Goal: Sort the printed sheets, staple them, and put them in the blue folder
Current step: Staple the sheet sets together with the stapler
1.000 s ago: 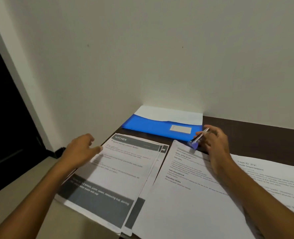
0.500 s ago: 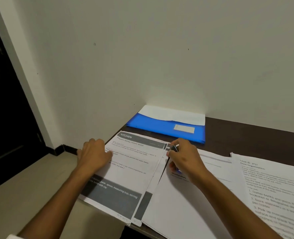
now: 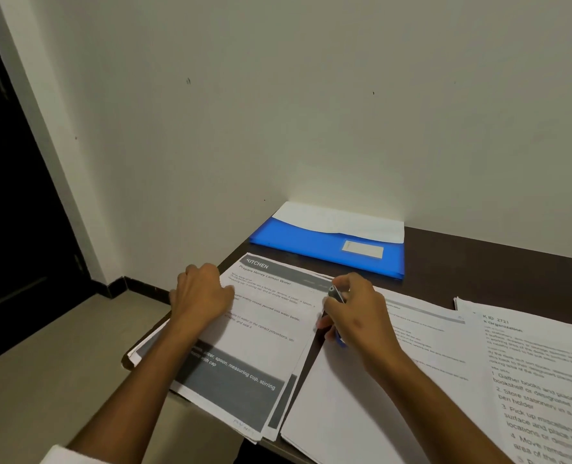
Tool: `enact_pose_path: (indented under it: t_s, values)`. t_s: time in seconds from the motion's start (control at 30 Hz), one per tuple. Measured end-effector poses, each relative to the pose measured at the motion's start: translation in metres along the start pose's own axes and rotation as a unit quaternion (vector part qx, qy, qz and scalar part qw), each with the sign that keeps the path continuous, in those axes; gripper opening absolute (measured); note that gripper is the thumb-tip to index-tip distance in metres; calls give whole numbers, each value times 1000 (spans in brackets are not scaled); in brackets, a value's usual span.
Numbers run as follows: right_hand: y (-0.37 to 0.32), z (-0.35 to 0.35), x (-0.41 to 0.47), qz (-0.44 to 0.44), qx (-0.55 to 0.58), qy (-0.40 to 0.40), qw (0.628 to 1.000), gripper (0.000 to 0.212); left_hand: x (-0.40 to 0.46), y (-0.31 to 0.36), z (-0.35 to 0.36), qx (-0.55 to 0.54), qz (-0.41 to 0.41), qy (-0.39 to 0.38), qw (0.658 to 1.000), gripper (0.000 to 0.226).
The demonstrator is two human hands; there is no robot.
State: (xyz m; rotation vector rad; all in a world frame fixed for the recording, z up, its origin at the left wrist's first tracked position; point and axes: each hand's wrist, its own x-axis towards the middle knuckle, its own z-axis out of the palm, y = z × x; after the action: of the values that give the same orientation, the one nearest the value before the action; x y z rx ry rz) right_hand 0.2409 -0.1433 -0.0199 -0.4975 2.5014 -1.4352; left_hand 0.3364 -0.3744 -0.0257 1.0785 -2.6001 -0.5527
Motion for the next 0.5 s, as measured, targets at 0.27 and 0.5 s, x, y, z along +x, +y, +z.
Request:
enact_pose_path:
  t_s: [0.27, 0.5]
  values:
    - [10, 3, 7, 42, 68, 2, 997, 19, 27, -14, -1, -149, -93, -33, 984, 9]
    - [1, -10, 2, 33, 158, -27, 987, 27, 8, 4, -42, -342, -12, 64, 937, 8]
